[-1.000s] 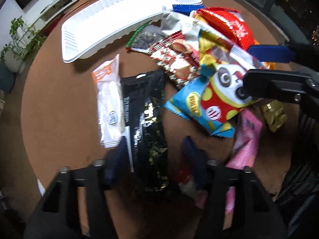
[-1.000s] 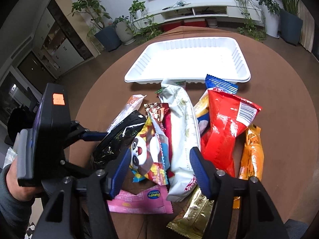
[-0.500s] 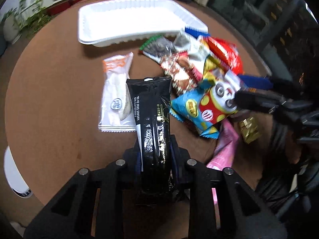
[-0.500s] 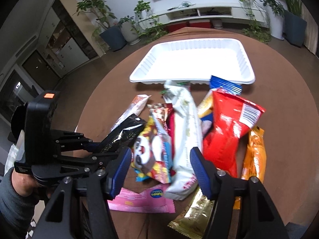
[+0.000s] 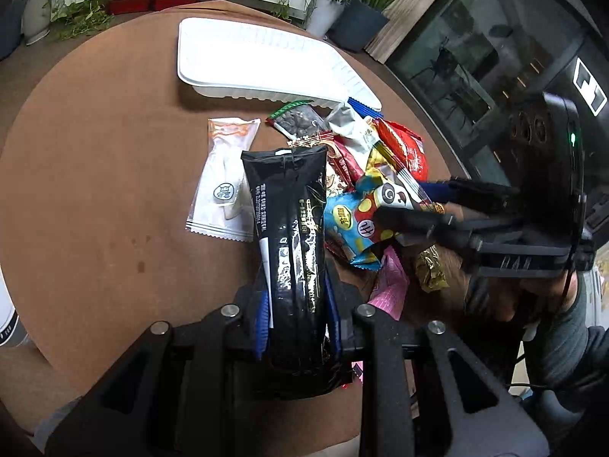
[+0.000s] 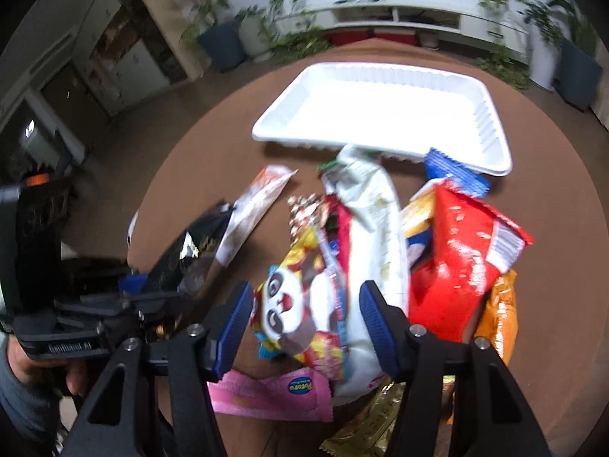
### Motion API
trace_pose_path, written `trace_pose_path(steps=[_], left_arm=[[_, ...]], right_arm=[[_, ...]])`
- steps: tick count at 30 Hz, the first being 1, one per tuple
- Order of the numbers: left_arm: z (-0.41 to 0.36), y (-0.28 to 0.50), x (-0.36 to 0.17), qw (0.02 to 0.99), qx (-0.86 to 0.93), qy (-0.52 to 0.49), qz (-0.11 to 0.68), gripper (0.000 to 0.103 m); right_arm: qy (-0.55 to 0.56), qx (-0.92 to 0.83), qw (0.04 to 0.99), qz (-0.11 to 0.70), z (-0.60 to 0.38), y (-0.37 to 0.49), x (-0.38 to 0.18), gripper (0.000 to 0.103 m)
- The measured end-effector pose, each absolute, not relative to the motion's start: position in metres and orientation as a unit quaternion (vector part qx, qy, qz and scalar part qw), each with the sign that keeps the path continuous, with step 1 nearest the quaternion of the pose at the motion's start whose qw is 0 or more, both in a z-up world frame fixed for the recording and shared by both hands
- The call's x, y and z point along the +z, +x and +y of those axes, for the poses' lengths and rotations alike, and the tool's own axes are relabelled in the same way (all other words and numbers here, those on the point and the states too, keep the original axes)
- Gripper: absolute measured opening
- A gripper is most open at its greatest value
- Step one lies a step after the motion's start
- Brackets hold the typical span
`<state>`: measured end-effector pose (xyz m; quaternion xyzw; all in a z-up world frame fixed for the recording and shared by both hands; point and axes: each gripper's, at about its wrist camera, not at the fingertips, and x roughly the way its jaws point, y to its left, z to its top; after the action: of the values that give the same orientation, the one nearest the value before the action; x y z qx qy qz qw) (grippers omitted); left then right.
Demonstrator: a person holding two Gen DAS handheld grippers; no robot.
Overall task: Organize snacks
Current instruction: 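Lift the black bar with the left tool while the right tool grasps the panda packet, then carry both packets over the white tray and release them inside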
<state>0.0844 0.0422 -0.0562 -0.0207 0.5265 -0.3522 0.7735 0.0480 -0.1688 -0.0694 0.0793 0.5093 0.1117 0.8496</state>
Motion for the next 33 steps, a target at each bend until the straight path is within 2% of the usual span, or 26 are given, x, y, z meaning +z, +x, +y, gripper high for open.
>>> trace_pose_path(steps=[5, 14, 24, 33], left_arm=[[0.047, 0.083, -0.057, 0.775, -0.352, -0.024, 0.525, 0.022], [0.050, 0.084, -0.055, 0.776, -0.354, -0.035, 0.521, 0.022], [0.050, 0.091, -0.034, 0.775, -0.376, -0.064, 0.503, 0.022], [0.054, 0.155, 0.002, 0.796, -0.371, -0.077, 0.471, 0.022]], right_arm=[[0.059, 0.128, 0.834, 0.533, -0.152, 0.053, -0.083, 0.058], [0.079, 0.139, 0.837, 0.524, -0.154, 0.049, -0.082, 0.037], [0.154, 0.189, 0.851, 0.465, -0.166, 0.036, -0.042, 0.037], [0.198, 0.127, 0.880, 0.412, -0.242, 0.050, -0.011, 0.037]])
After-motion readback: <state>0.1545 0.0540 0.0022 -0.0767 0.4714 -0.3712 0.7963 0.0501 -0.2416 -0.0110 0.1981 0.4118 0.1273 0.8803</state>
